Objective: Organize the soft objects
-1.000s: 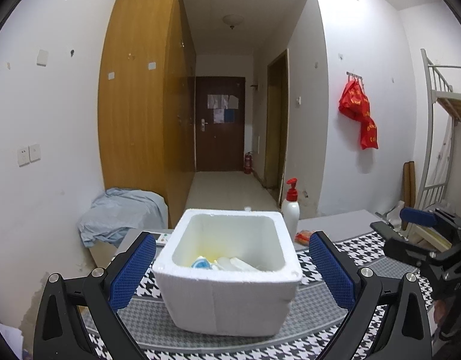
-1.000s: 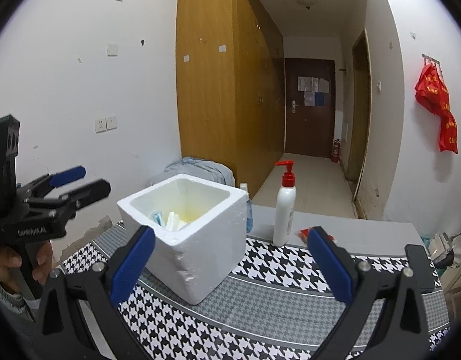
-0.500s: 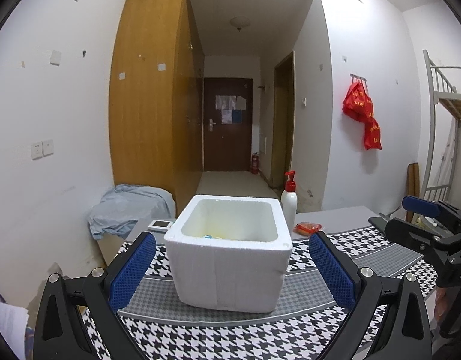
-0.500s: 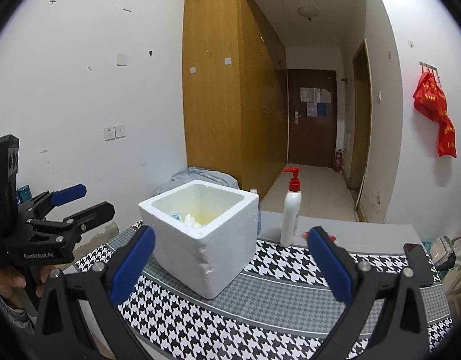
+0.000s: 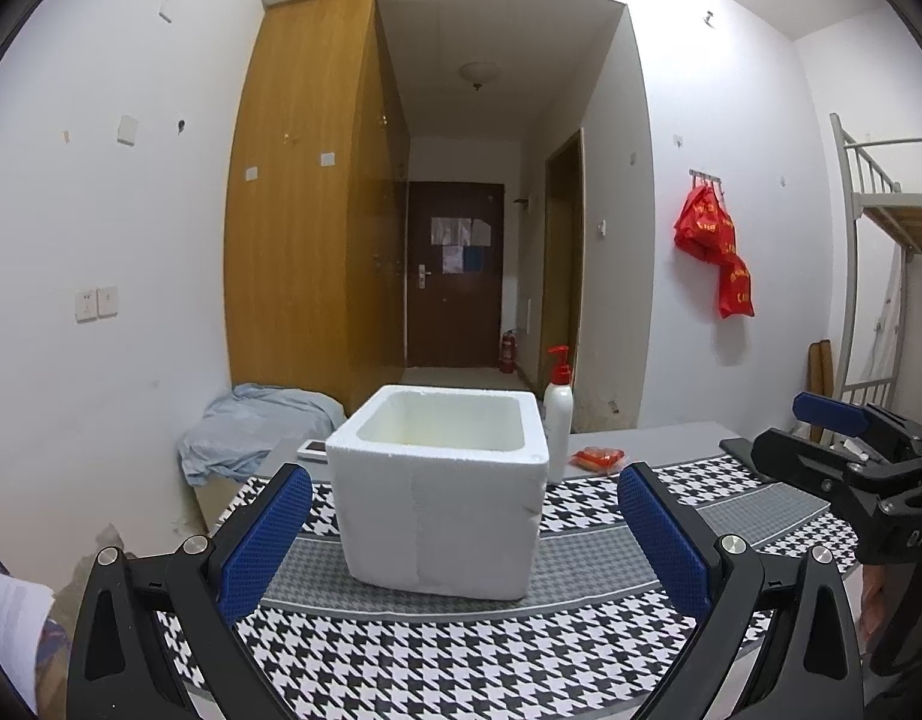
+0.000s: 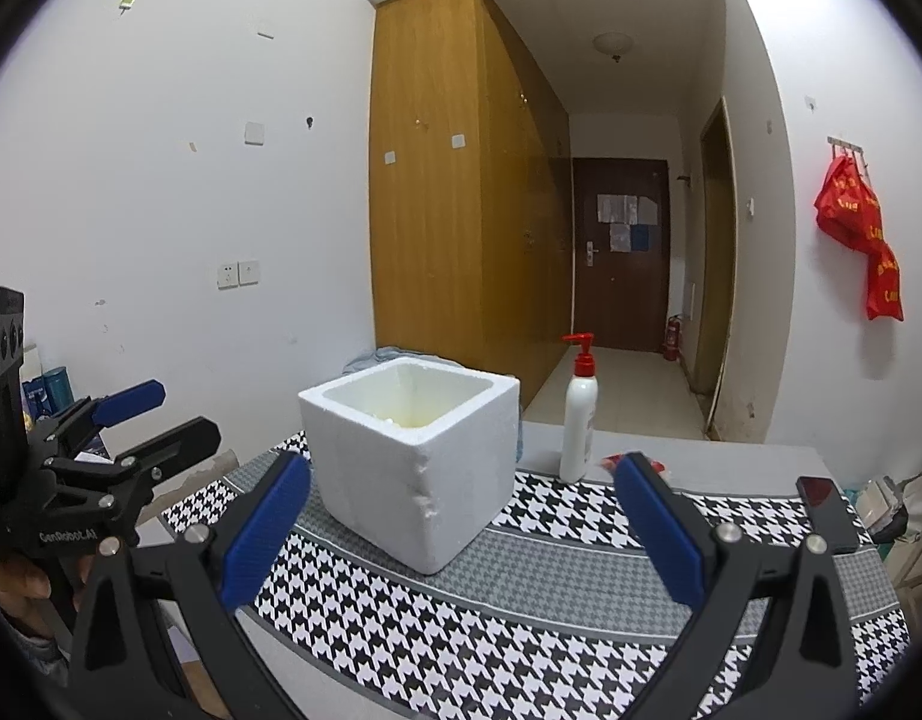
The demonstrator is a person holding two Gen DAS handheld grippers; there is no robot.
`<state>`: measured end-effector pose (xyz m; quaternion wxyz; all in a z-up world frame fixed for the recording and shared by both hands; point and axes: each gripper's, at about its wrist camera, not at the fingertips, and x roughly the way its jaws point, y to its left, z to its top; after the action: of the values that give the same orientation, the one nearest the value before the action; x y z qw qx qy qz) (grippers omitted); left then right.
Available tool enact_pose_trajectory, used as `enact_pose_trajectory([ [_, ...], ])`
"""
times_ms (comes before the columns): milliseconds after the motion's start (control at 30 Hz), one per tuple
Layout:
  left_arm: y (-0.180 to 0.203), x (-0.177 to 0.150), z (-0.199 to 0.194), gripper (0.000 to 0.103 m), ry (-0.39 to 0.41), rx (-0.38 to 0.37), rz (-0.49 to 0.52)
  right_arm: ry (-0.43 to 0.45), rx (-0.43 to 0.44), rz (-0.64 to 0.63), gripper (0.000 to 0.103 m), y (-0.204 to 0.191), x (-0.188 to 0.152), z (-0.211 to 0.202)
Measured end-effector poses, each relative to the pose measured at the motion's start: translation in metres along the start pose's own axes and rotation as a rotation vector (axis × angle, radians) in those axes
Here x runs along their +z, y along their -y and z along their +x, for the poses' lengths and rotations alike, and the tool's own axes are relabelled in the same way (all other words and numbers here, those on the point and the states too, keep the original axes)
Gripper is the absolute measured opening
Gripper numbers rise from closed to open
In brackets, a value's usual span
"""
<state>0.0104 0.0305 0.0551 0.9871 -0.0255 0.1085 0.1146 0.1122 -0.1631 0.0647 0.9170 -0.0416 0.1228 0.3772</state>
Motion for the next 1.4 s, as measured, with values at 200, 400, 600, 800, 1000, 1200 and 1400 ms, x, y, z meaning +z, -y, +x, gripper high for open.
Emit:
enact_pose_trajectory([
  [200, 0.003, -0.014, -0.006, 0.102, 0.013, 0.000, -0.014, 0.016, -0.006, 0.007, 0.102, -0.002, -0.015, -0.008],
  [400, 0.003, -0.024, -0.009, 0.102, 0.025, 0.007, -0.012, 0.011, -0.019, 0.006, 0.102, -0.002, -0.026, -0.010],
  [600, 0.005, -0.037, -0.010, 0.102, 0.029, 0.023, -0.005, 0.000, -0.018, 0.043, 0.102, 0.001, -0.038, -0.011],
  [800, 0.008, -0.046, -0.010, 0.102, 0.011, 0.013, -0.008, -0.004, -0.026, 0.044, 0.102, -0.003, -0.052, -0.015],
  [1000, 0.005, -0.053, -0.013, 0.102, 0.010, 0.030, -0.028, -0.006, -0.016, 0.061, 0.102, -0.004, -0.063, -0.016],
  [1200, 0.009, -0.059, -0.017, 0.102, -0.004, 0.024, -0.020, -0.011, -0.009, 0.066, 0.102, -0.004, -0.068, -0.020],
  [1400, 0.013, -0.060, -0.029, 0.102, 0.005, 0.019, -0.012, -0.011, -0.010, 0.058, 0.103, -0.009, -0.069, -0.027],
])
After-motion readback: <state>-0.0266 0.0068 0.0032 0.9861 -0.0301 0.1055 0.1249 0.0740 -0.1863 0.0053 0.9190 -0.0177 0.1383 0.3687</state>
